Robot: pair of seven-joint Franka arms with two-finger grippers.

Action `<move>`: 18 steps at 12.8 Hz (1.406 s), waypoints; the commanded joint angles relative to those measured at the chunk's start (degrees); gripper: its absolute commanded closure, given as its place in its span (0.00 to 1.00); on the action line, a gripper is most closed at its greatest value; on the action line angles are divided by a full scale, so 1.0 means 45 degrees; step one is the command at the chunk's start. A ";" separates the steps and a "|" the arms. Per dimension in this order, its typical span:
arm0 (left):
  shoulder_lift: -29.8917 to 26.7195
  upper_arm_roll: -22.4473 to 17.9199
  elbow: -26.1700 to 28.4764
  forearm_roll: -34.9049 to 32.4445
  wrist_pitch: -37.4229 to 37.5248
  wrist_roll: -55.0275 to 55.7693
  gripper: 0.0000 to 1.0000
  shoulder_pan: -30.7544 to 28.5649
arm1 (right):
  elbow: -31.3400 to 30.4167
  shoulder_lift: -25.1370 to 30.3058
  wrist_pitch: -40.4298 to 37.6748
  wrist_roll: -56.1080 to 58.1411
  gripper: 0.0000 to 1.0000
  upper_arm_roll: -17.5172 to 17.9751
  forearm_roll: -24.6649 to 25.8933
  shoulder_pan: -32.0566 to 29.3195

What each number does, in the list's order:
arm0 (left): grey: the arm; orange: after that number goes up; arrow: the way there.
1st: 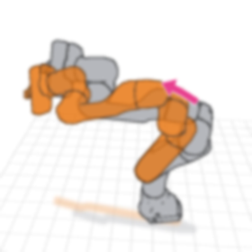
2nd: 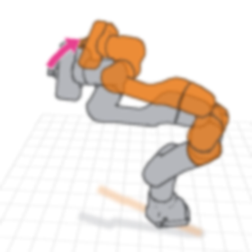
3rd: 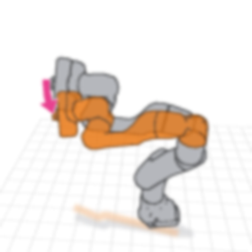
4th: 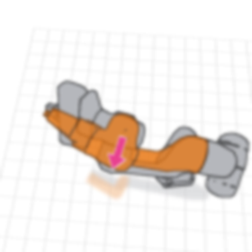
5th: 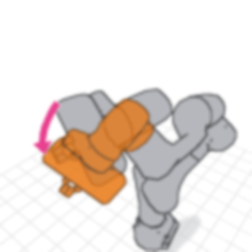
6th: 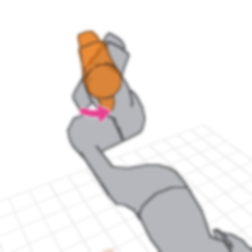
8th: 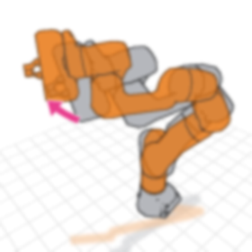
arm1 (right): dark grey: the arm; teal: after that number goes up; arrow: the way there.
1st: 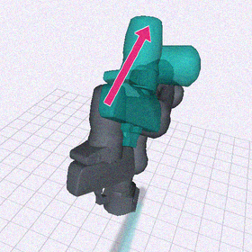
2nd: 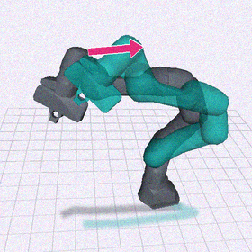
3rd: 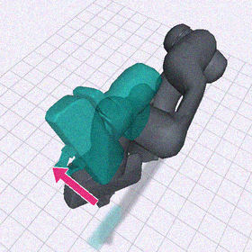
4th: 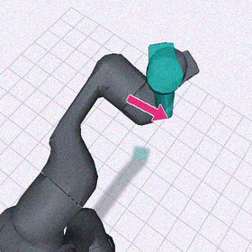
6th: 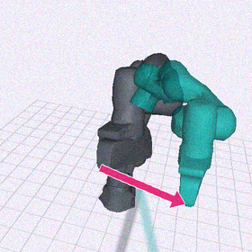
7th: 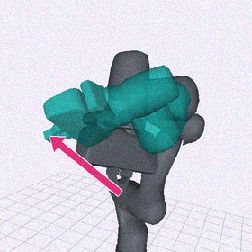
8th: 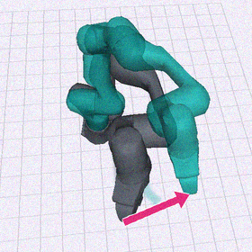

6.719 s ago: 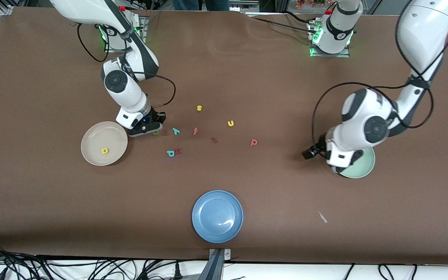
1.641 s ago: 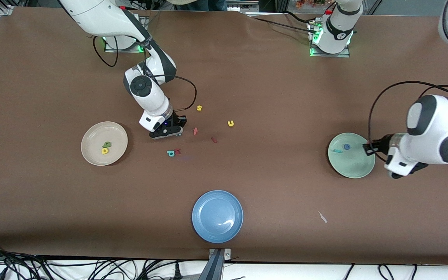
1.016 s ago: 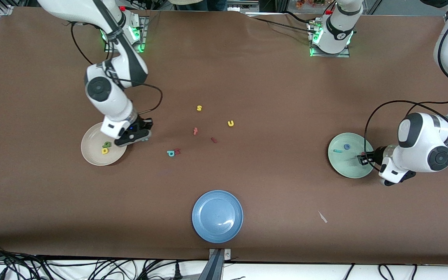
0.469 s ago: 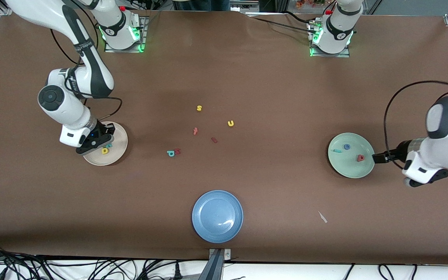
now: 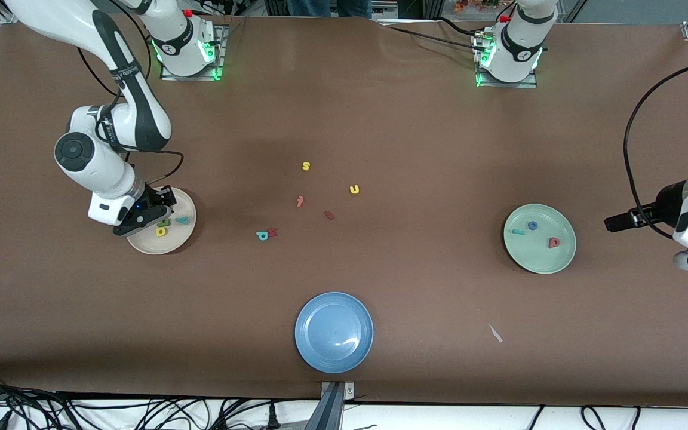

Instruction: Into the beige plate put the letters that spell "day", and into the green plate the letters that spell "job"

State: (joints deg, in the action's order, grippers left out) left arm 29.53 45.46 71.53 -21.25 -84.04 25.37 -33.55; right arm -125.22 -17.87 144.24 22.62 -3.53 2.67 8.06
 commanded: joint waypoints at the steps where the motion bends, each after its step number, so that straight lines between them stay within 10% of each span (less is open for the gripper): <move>1: -0.0040 0.0229 -0.0076 -0.0043 0.0644 -0.0985 0.00 0.0013 | -0.0063 0.0163 -0.0119 -0.0337 0.14 0.0043 -0.0105 -0.0034; 8: -0.0040 0.0328 -0.0232 -0.0042 0.0609 -0.0873 0.00 0.0228 | 0.0520 -0.0149 -0.0215 -0.1588 0.14 0.0179 -0.0086 0.0005; 13: -0.0040 0.0367 -0.0232 -0.0062 0.0570 -0.0951 0.00 0.0228 | 0.3407 -0.0381 -0.4778 -0.3542 0.14 0.0844 -0.0183 0.0122; 18: -0.0040 -0.0567 -0.0252 -0.0199 0.0337 -0.1165 0.00 0.1494 | 0.3706 -0.0462 -0.5663 -0.3542 0.14 0.0883 -0.0398 0.0102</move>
State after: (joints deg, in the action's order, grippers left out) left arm 29.53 45.72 71.39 -21.25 -82.20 21.89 -29.92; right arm -110.16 -19.18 121.16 7.00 0.18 2.00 8.48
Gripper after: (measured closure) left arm 0.000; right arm 0.137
